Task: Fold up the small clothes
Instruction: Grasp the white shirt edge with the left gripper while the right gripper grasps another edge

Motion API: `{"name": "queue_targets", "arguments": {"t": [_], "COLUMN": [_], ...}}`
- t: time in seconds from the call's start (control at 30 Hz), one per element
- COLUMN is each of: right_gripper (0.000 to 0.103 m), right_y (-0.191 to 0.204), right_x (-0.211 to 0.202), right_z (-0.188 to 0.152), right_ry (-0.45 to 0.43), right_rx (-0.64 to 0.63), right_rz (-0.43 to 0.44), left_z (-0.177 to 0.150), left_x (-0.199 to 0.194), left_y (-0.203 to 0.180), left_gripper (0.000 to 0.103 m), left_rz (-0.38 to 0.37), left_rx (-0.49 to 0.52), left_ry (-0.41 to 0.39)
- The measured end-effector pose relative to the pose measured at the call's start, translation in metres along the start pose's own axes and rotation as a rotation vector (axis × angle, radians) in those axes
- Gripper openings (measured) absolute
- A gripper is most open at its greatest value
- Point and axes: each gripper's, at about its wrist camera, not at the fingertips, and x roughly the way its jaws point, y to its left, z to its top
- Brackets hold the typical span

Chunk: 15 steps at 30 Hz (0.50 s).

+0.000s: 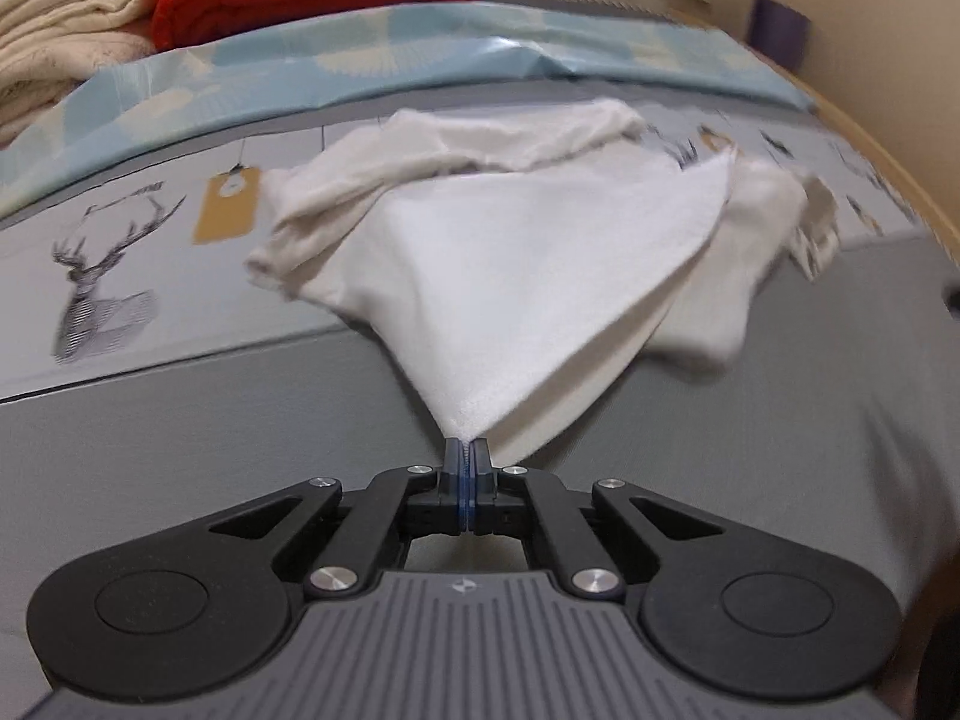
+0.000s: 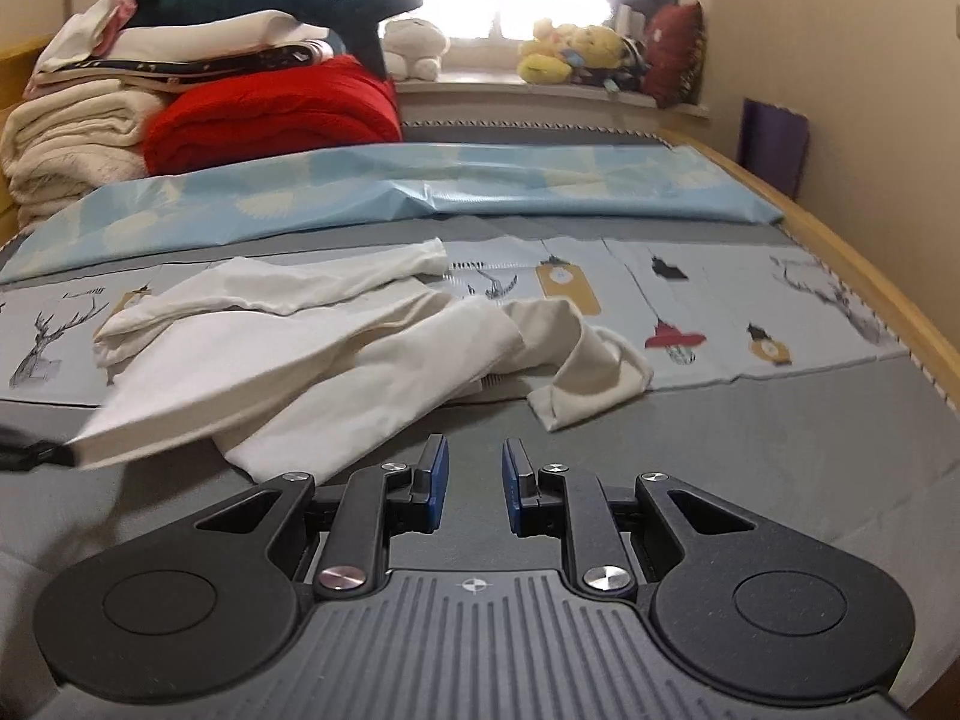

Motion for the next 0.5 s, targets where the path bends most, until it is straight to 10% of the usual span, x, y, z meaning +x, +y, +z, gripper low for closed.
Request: {"name": "queue_targets", "arguments": {"t": [0.33,0.5], "right_gripper": [0.02,0.021], "right_y": [0.01,0.011], "right_x": [0.01,0.028], "right_z": [-0.002,-0.002], "right_ry": [0.046,0.107], "right_rx": [0.11,0.137], "right_rz": [-0.019,-0.021], "left_z": [-0.097,-0.108], "left_x": [-0.035,-0.056], "left_y": [0.099,0.122], "left_gripper": [0.0,0.005], "left_rz": [-0.008,-0.137], "left_rx": [0.064,0.012], "left_ry": [0.312,0.259]}}
